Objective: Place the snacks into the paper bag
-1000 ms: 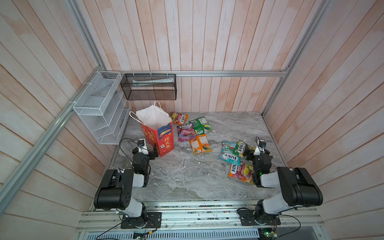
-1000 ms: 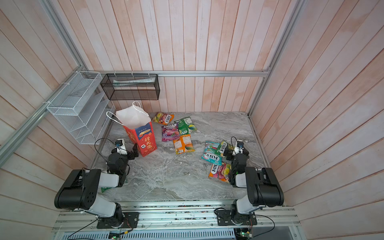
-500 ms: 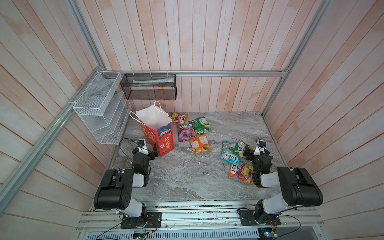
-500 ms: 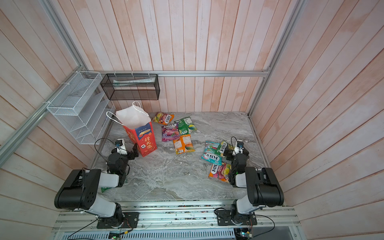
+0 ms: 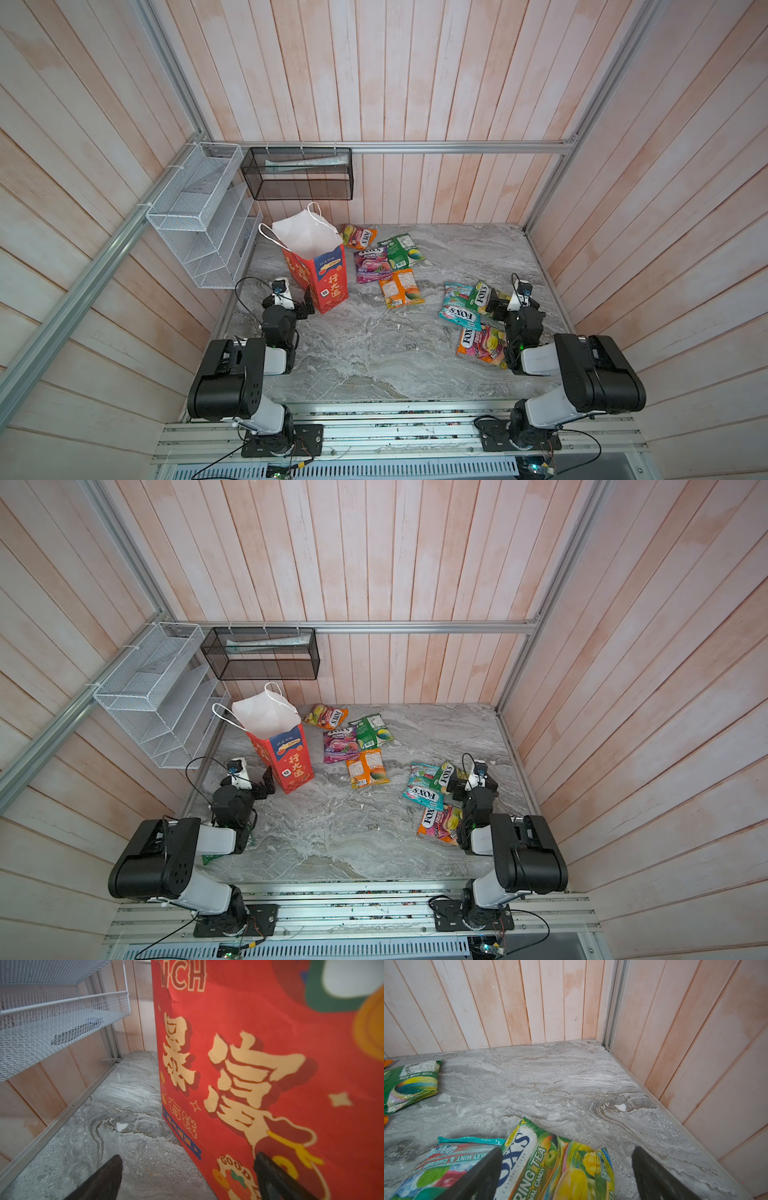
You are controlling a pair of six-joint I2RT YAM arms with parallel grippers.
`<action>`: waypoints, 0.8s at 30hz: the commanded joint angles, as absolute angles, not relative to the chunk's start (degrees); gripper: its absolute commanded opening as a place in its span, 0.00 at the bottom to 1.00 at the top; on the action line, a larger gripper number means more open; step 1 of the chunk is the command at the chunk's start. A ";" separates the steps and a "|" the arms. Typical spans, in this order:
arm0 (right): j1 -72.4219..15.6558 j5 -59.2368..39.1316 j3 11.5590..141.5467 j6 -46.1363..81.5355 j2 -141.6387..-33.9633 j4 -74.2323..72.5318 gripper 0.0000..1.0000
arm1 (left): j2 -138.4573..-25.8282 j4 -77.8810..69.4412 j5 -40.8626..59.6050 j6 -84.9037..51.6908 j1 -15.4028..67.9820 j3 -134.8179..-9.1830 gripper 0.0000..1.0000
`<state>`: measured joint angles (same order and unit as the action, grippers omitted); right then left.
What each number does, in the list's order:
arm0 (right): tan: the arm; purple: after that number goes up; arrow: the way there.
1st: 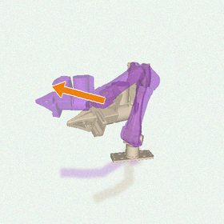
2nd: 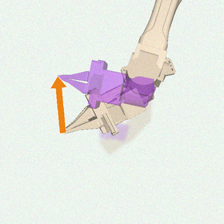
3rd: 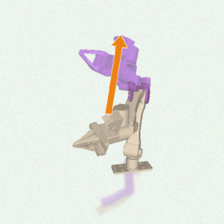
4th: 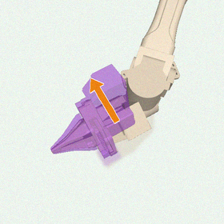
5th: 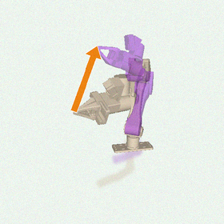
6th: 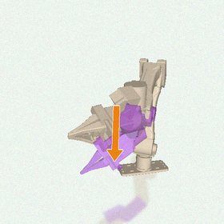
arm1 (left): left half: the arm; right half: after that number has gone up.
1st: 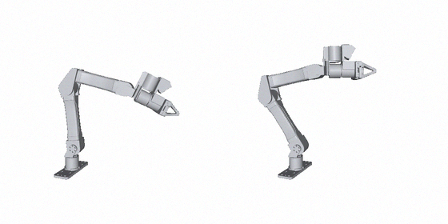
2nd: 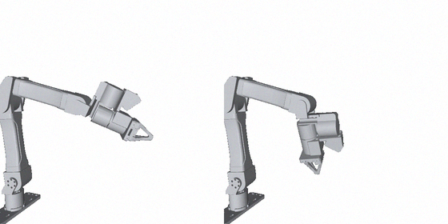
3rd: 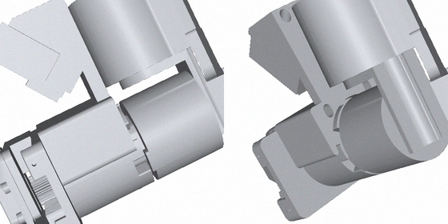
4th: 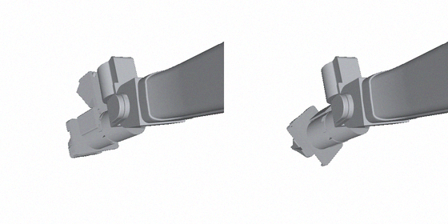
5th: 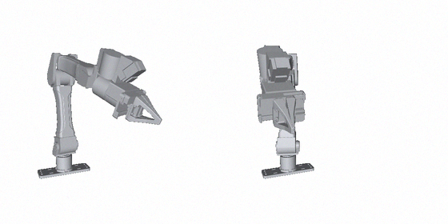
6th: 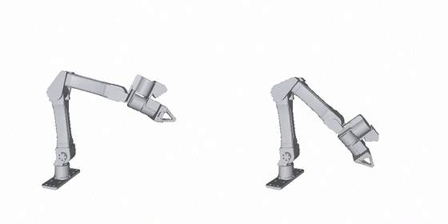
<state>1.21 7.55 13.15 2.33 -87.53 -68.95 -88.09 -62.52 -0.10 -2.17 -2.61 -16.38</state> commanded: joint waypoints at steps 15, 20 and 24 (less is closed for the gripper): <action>-17.65 17.97 28.54 13.36 -57.67 -40.05 0.98 | -50.69 -7.39 -23.83 -28.09 2.46 -32.12 1.00; -17.00 8.15 30.86 23.51 -51.22 -37.05 0.98 | -42.68 6.54 -7.66 -46.24 -2.82 -39.14 1.00; -11.17 7.75 30.22 42.95 -50.54 -33.90 0.98 | -45.72 14.48 -2.54 -44.55 -3.43 -48.17 1.00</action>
